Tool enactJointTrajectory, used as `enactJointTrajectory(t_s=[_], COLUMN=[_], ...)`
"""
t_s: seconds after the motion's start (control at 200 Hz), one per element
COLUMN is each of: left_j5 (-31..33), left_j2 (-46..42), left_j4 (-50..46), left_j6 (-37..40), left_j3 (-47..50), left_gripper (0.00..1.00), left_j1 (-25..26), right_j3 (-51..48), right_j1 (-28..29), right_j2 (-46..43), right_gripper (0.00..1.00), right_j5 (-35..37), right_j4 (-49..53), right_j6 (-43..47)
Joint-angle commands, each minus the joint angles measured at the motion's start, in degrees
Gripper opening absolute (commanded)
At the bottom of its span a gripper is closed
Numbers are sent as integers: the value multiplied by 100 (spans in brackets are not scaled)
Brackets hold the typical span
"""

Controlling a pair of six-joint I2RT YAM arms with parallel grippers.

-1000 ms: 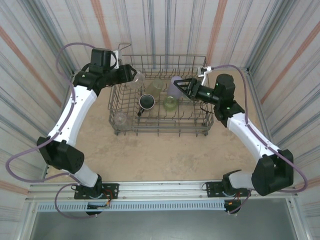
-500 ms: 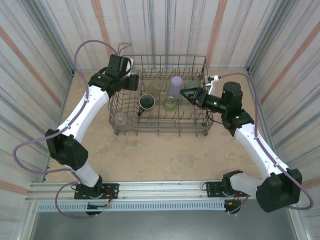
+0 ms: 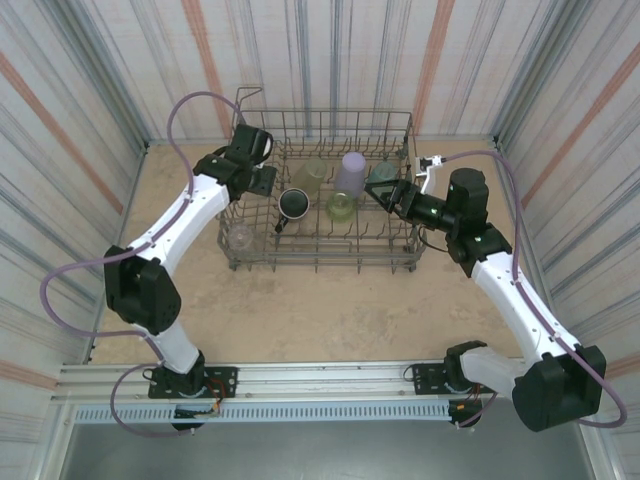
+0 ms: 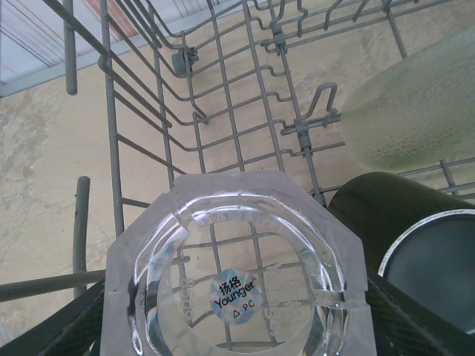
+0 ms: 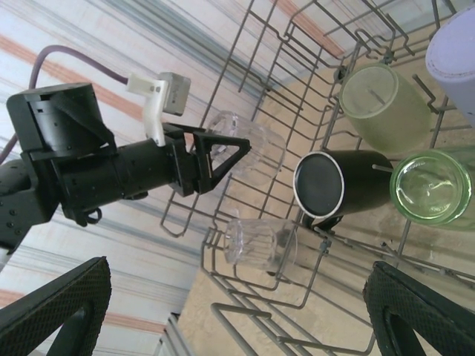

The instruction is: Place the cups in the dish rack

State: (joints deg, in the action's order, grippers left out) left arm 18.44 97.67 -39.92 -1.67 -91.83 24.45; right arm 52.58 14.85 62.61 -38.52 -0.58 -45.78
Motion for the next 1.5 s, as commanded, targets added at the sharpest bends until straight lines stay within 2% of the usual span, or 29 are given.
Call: enactJointTrajectory(t_s=[0.0,0.336,0.731,0.852,1.077,1.142,1.242,1.302,1.493], left_j5=[196,411,694,746,737,797,827,824,879], left_j2=[85,183,466,562,613,607,577,540,441], left_j4=[233,528,538,531,712,796,1026,1112,1232], left_j6=[11,-201,-446,-619,-1113,-1273,-1455,-1573,-1784], left_j3=[149,590,649,662,866,969,1208,1325,1517], left_gripper=[0,0,0,5,28,40,48,59,83], left_j1=[33,87,84,73,65,69,60,60,60], right_j3=[-81,-106,-137,-142,-147,-168,-186,-203,-222], right_j1=[-44,-53,-53,-48,-53,-53,-59,-53,-53], right_j2=[-160,-161,-179,-189,-221,-236,-259,-277,-357], right_gripper=[92,92,92,92,92,92,92,91,91], right_j5=[119,196,231,259,292,316,344,344,399], right_j4=[102,82,89,84,68,71,59,58,93], right_j6=[165,146,175,157,118,105,81,53,35])
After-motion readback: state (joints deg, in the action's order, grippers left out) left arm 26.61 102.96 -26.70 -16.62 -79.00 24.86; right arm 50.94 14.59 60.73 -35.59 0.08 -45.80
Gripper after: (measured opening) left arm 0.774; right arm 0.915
